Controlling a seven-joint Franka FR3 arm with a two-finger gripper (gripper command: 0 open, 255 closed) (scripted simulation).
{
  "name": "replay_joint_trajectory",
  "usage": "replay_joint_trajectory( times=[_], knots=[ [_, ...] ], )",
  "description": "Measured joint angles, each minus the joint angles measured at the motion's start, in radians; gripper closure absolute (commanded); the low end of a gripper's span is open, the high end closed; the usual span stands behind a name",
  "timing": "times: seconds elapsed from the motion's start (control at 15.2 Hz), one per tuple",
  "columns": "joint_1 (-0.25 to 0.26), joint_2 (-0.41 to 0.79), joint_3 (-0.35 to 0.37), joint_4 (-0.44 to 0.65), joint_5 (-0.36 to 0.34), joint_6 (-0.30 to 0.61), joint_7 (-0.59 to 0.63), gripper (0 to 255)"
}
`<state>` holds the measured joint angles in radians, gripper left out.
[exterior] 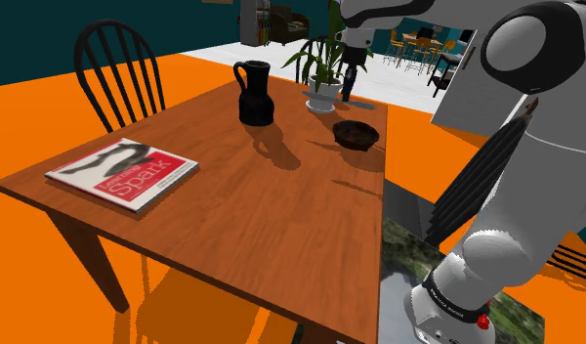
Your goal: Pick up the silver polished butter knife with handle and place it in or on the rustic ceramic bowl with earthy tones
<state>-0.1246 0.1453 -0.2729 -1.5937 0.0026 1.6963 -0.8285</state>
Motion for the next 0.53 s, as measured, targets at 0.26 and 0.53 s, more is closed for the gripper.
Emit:
replay_joint_trajectory(
  times=[0.26, 0.53],
  knots=[
    [-0.050, -0.005, -0.037, -0.006, 0.001, 0.003, -0.087, 255],
    [-0.103, -0.002, -0.076, 0.010, 0.004, -0.008, -0.179, 255]
  ],
)
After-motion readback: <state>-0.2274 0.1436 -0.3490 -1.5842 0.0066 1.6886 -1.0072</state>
